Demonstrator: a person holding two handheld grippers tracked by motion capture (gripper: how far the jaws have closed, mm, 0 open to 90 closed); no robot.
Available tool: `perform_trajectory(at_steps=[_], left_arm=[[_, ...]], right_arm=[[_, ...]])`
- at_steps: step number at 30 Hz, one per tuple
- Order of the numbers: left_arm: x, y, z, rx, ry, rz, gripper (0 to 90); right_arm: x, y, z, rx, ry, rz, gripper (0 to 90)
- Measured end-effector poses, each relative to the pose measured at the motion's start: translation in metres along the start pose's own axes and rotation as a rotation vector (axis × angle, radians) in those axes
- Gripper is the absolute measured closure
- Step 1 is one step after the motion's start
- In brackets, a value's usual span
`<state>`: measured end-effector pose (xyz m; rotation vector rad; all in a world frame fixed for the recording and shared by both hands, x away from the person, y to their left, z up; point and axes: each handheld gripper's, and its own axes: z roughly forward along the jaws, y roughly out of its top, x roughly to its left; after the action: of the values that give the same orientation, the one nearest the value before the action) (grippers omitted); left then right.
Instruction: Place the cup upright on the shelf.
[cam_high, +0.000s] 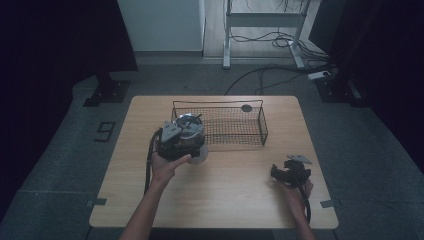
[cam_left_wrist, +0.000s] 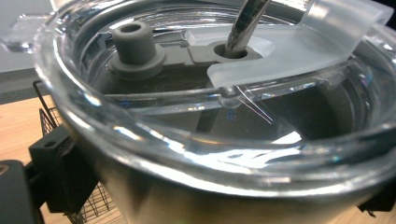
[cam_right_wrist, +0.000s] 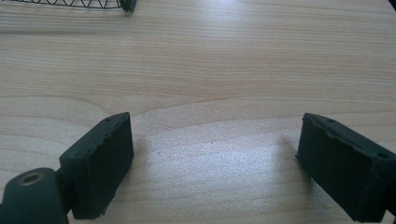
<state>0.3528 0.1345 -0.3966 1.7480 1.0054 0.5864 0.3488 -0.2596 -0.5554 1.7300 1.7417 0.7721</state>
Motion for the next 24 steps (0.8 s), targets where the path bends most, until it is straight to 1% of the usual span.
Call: perform_trajectory(at_steps=[5, 10, 17, 24], left_arm=[[0.002, 0.004, 0.004, 0.002, 0.003, 0.003, 3.9], [0.004, 0.006, 0.008, 0.006, 0.004, -0.010, 3.9], [0.007, 0.010, 0.011, 0.009, 0.009, -0.016, 4.0], [0.007, 0.015, 0.015, 0.009, 0.006, -0.014, 4.0]], right_arm=[[0.000, 0.000, 0.000, 0.000, 0.000, 0.001, 10.7], [0.000, 0.000, 0.000, 0.000, 0.000, 0.000, 10.7], [0.000, 0.000, 0.000, 0.002, 0.000, -0.002, 10.7], [0.000, 0.000, 0.000, 0.002, 0.000, -0.002, 10.8]])
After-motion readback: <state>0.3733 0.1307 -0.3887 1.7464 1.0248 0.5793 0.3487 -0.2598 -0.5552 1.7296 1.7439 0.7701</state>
